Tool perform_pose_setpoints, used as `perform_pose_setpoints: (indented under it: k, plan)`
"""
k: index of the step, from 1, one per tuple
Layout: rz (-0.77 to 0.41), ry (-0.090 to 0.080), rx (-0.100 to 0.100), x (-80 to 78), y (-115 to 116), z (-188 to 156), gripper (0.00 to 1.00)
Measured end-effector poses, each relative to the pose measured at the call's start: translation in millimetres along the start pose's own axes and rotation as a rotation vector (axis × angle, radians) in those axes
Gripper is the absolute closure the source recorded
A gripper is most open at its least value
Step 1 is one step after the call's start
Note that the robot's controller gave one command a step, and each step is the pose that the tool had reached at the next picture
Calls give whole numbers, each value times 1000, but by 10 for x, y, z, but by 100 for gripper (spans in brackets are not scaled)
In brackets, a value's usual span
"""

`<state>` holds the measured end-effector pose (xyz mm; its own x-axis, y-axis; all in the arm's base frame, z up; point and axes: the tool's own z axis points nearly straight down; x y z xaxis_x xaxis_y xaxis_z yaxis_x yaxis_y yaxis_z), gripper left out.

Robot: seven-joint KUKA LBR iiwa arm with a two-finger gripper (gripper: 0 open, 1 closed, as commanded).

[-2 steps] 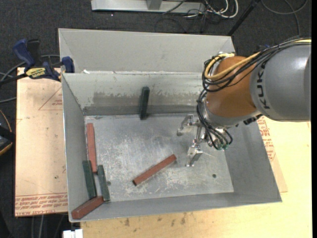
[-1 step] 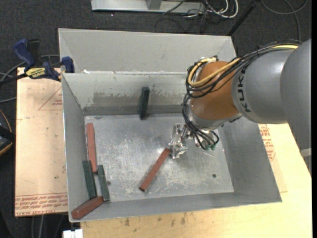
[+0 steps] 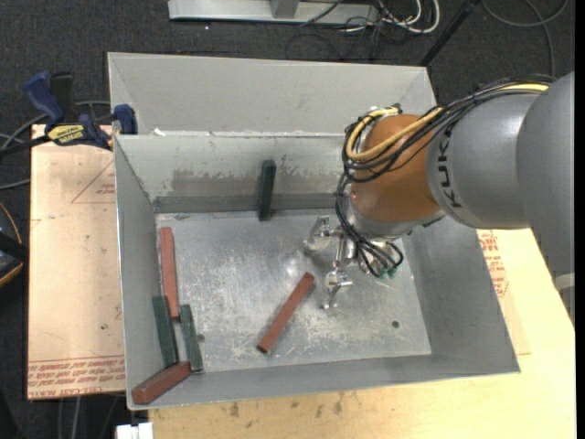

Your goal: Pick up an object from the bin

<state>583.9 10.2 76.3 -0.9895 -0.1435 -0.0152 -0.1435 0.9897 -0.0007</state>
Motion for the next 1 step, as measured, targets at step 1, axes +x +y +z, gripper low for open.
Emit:
perform_pose_setpoints:
  k: [1]
  plan:
    - [0, 0, 0, 0, 0, 0, 0]
